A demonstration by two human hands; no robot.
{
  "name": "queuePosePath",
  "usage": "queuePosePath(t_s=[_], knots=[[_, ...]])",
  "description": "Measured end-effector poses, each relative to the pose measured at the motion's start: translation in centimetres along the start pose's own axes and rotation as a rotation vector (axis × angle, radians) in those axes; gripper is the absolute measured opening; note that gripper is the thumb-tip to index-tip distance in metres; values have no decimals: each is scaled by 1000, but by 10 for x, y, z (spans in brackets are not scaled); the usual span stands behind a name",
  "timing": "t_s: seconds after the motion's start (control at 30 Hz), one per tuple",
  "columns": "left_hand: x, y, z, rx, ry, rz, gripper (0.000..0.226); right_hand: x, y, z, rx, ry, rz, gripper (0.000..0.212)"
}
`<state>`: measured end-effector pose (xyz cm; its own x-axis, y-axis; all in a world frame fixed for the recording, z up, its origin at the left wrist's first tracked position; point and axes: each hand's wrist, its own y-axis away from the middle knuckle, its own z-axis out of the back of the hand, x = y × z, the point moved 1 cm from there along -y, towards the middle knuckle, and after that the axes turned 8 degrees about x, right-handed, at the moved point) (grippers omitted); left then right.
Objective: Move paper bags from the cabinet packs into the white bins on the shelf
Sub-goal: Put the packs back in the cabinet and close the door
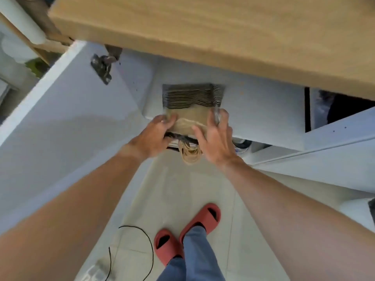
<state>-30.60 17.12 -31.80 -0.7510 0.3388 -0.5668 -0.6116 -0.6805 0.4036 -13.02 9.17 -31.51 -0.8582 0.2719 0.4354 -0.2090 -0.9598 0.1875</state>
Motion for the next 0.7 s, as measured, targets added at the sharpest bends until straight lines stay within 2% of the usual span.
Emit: queuePosePath(t_s=[0.13, 0.27, 0.37, 0.47, 0.57, 0.7], knots=[[13, -58, -8, -162, -51, 32, 59, -17, -58, -35, -24, 78, 8, 73], [15, -90, -18, -118, -284, 152, 74, -24, -94, -57, -63, 206, -79, 77], [22, -103, -20, -145, -364, 146, 79, -28, -105, -60, -54, 227, -89, 78], [24, -108, -21, -189, -436, 91, 81, -32, -114, -55, -16, 180, -45, 80], [19, -107, -12, -296, -430, -4, 74, -32, -123, -43, -44, 79, -40, 75], [19, -119, 5, -342, -408, 26, 74, -28, -142, -28, -122, 21, 5, 66]])
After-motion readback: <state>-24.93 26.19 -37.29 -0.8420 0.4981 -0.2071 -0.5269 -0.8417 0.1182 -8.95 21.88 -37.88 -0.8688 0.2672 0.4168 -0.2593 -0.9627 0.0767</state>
